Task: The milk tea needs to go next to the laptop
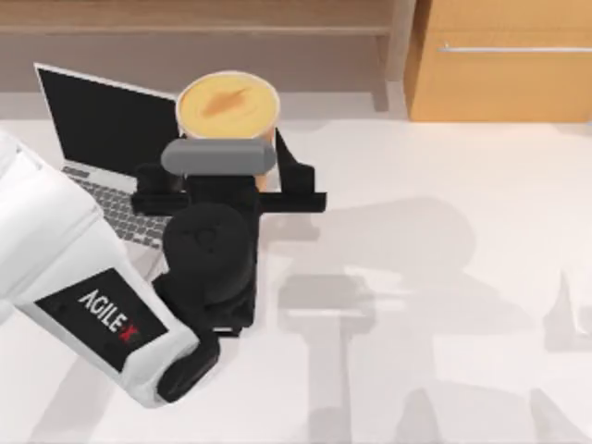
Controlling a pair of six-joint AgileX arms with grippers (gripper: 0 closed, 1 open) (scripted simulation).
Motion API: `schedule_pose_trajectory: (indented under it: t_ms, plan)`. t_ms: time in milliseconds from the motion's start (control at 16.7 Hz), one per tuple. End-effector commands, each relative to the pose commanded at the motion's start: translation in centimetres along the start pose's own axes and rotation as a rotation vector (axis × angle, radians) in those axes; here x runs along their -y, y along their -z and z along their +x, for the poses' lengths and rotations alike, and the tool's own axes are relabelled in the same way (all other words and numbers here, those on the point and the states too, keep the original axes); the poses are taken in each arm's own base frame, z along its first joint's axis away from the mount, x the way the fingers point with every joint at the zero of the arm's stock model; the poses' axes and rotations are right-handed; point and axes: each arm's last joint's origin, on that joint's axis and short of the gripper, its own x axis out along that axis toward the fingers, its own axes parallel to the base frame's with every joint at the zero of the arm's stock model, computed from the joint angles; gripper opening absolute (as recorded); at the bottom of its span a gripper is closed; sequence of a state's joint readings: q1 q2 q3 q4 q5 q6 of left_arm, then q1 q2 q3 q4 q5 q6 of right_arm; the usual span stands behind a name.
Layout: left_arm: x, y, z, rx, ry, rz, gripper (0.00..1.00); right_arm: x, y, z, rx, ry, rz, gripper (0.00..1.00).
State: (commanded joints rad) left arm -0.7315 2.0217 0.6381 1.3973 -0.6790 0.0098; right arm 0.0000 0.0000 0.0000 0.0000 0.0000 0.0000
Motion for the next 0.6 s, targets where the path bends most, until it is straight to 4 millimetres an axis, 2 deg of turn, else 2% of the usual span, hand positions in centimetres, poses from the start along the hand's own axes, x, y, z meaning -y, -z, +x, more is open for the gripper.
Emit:
schedule_pose_trajectory:
  t_ms: [360, 600]
  plan:
    - [0.4, -0.4, -0.2, 0.007, 0.016, 0.004, 0.00, 0.0, 0.0, 0.0, 0.000, 0.000, 0.000, 1.00]
    - [1.7, -1.5, -1.1, 0.028, 0.079, 0.025, 0.00, 0.0, 0.0, 0.0, 0.000, 0.000, 0.000, 1.00]
